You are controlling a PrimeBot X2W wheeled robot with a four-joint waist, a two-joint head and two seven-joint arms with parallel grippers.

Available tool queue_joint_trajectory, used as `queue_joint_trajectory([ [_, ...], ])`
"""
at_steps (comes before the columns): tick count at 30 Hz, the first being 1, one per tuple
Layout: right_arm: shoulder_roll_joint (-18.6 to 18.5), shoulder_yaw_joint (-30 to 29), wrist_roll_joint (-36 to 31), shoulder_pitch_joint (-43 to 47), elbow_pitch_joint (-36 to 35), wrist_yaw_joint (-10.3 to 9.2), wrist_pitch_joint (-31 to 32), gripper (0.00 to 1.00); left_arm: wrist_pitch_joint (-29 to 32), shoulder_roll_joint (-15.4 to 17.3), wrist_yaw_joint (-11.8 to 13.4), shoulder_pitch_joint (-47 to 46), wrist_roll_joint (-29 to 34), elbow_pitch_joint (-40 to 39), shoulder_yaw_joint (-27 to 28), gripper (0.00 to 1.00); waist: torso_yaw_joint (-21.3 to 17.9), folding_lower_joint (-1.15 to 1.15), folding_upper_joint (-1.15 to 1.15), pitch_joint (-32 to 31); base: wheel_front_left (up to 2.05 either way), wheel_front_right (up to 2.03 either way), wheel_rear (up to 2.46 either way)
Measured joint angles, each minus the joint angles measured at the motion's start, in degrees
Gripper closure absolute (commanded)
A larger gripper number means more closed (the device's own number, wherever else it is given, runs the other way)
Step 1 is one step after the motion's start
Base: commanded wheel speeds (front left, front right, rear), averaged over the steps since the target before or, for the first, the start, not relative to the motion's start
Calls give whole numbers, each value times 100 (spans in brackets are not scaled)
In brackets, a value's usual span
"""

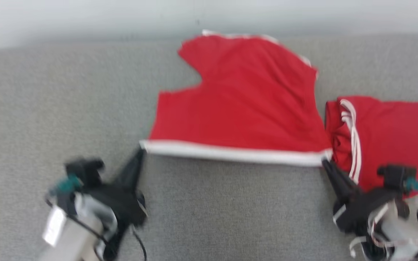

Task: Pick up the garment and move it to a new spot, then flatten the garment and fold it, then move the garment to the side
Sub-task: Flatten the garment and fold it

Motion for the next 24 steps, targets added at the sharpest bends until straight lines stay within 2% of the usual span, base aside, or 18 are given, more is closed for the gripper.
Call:
queue_joint_trajectory([
  [5,-21,103,76,615,-14,-1,-48,100,-22,-69,59,631,176,11,-278,100,42,-1,0,-423,0,0,0],
  [8,-36,178,71,1011,-83,-1,-89,100,-41,-33,210,1052,287,-44,-430,100,107,0,0,-758,0,0,0],
  [13,-90,231,74,1422,-154,0,-91,100,-41,91,353,1407,400,-193,-490,100,233,0,0,-1175,0,0,0],
  [19,-18,435,35,1691,-387,4,-91,100,-42,430,525,2155,394,-474,-487,100,438,0,-1,-1589,0,0,0],
  [24,-29,501,1,1825,-491,-4,-89,100,-42,453,635,2484,337,-675,-479,100,532,0,-1,-1771,0,0,0],
])
